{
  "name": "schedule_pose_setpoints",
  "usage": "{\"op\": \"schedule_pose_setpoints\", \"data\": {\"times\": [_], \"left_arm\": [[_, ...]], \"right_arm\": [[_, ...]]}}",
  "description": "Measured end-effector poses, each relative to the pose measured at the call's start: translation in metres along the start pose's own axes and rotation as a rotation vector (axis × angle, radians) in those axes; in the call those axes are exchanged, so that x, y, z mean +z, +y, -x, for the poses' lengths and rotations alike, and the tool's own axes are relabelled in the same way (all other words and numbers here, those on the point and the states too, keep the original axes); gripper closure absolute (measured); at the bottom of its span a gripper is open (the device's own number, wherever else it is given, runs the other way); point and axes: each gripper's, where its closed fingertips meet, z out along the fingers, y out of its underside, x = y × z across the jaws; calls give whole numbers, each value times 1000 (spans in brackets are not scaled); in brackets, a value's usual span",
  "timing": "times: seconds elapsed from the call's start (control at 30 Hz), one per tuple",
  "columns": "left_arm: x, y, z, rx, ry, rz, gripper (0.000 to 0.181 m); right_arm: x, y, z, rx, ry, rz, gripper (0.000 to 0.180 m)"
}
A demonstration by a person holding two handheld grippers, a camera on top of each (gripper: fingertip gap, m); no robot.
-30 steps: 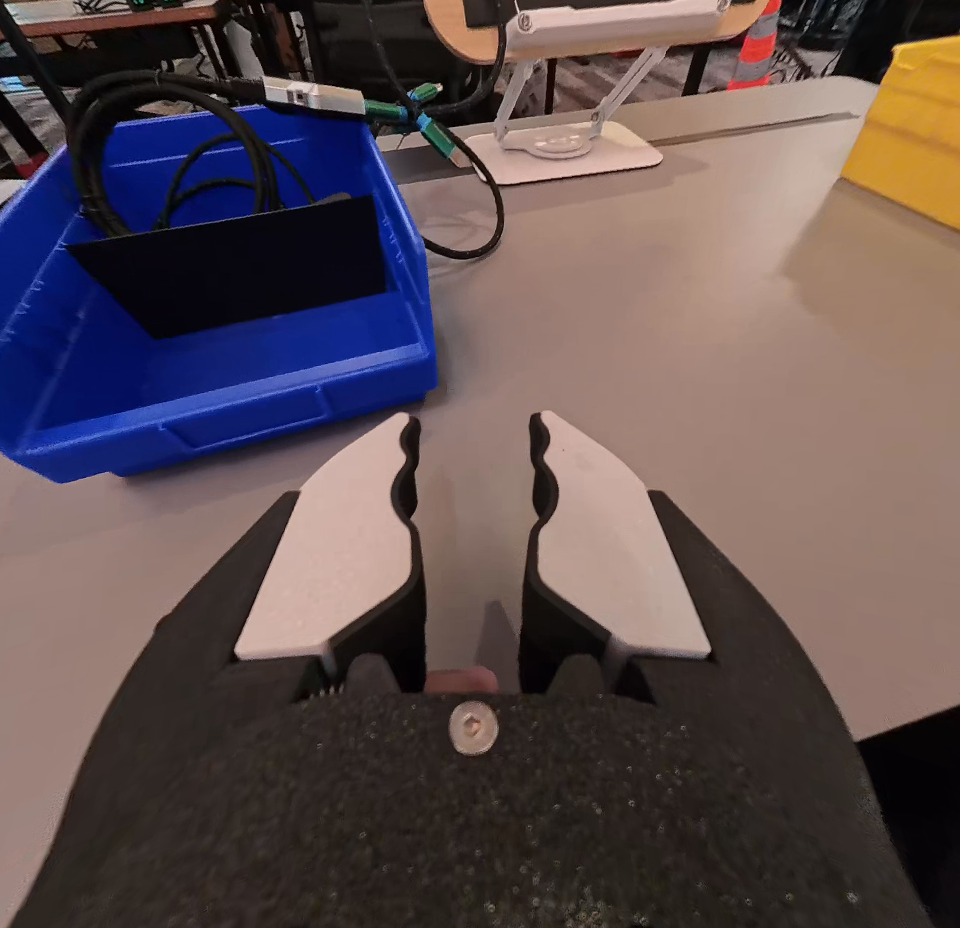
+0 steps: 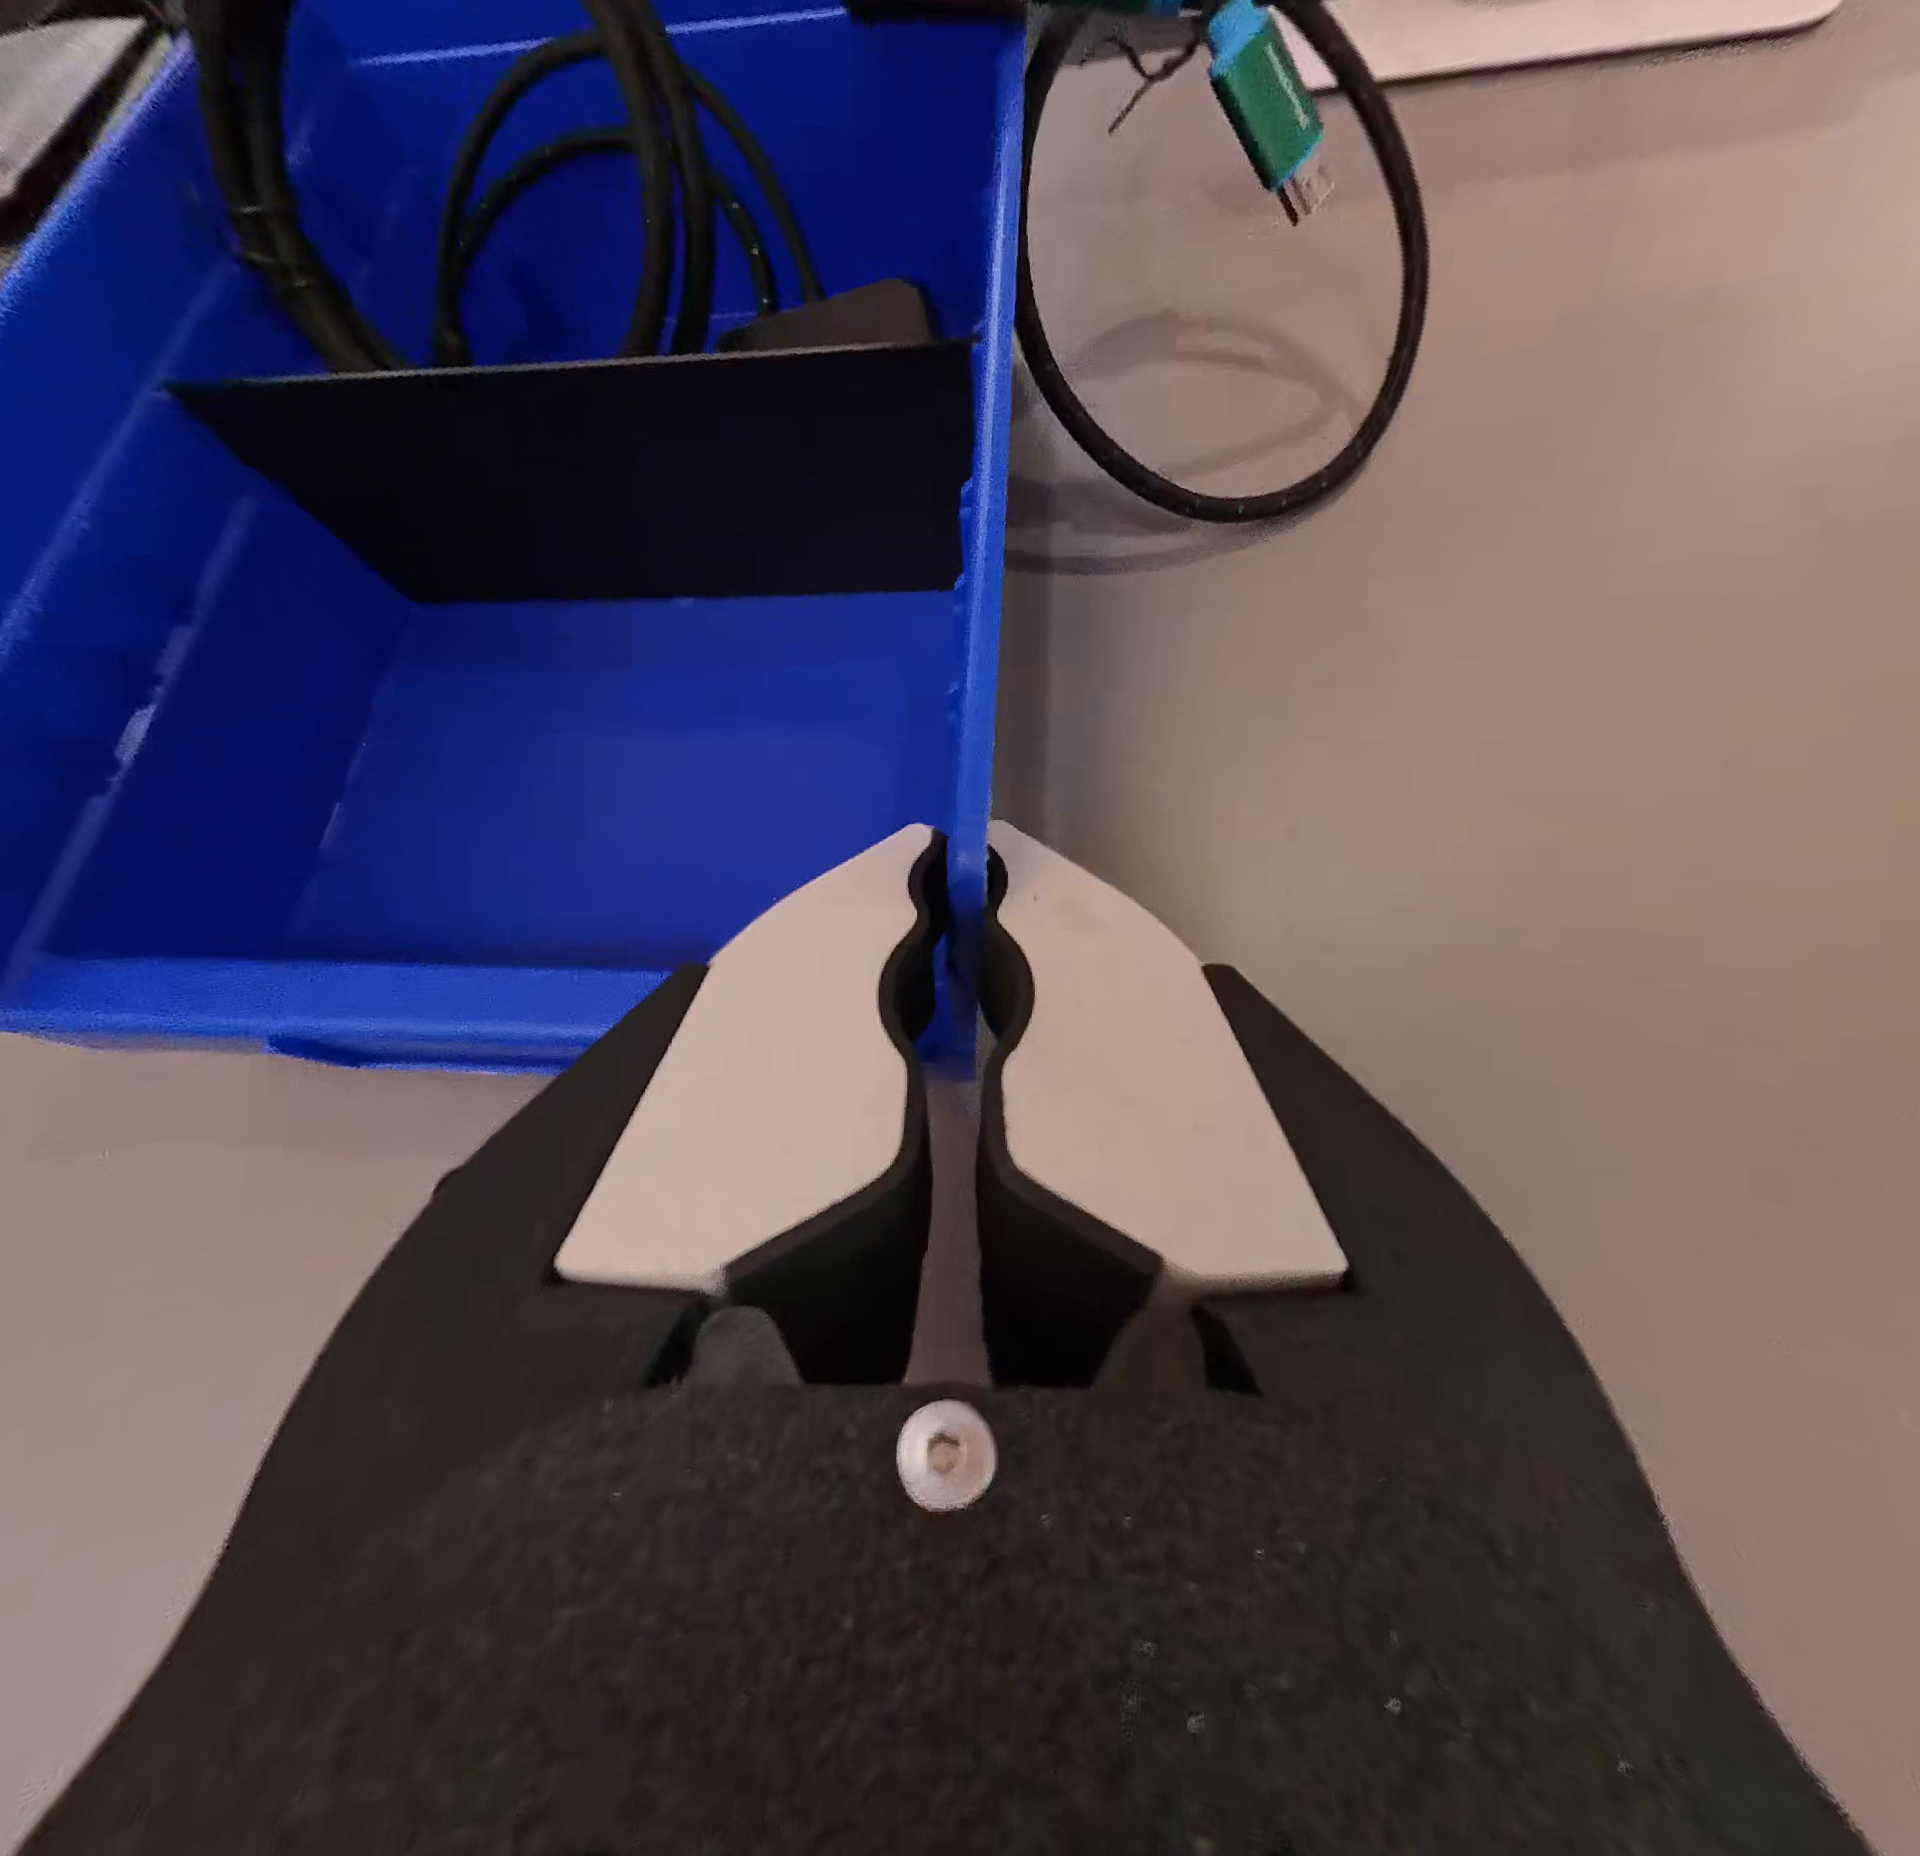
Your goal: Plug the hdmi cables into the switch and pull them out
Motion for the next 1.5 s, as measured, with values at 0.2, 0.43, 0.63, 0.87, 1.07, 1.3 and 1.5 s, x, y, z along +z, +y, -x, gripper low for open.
{"op": "schedule_pose_setpoints", "data": {"times": [0.2,0.43,0.63,0.87,1.07,1.3,1.5], "left_arm": [[-1,-3,-21,26,-21,-49,178],[-21,-3,-39,58,64,-115,157],[-75,35,-56,3,368,-183,151],[-87,25,-70,4,661,-231,145],[-163,4,-103,-16,1228,-277,145],[-83,-78,-12,279,1008,-58,148],[40,-159,55,736,618,279,140]], "right_arm": [[17,-8,7,-5,6,-1,177],[-17,-15,19,16,-113,-46,160],[-66,4,88,104,-436,-30,154],[-60,22,120,-1,-533,18,151],[-65,25,133,68,-626,53,151],[-74,41,155,3,-749,116,151],[-77,30,159,-23,-781,42,150]]}}
